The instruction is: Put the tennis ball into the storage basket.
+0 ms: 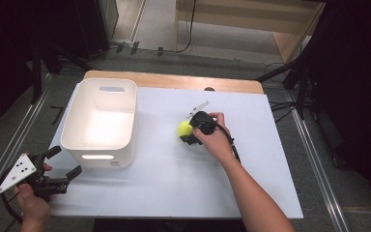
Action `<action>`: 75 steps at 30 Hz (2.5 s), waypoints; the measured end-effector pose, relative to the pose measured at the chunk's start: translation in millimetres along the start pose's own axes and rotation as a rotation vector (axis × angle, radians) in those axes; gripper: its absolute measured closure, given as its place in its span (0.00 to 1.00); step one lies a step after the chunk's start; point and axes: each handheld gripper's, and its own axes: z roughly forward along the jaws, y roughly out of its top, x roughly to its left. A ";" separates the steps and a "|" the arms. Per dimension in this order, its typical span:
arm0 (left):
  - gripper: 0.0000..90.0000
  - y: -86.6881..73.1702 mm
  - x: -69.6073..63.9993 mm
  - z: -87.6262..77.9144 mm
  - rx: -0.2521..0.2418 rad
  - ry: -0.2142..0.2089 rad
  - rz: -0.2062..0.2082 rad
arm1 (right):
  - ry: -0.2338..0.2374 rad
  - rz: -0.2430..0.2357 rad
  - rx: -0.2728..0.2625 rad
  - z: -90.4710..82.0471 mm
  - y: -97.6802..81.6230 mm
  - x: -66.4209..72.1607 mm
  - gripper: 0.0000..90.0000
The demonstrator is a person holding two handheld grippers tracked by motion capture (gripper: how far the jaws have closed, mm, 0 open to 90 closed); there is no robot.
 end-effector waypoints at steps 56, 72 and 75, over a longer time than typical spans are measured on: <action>0.00 -4.9 -2.7 -2.8 -0.008 -0.015 0.012 | 0.055 -0.091 -0.077 -49.0 57.6 23.4 0.26; 0.00 -4.9 -3.2 -2.7 -0.007 -0.017 0.016 | 0.063 -0.120 -0.098 -64.1 78.6 31.3 0.27; 0.00 -4.9 -3.5 -2.4 -0.006 -0.016 0.016 | 0.063 -0.127 -0.103 -65.3 81.1 32.0 0.27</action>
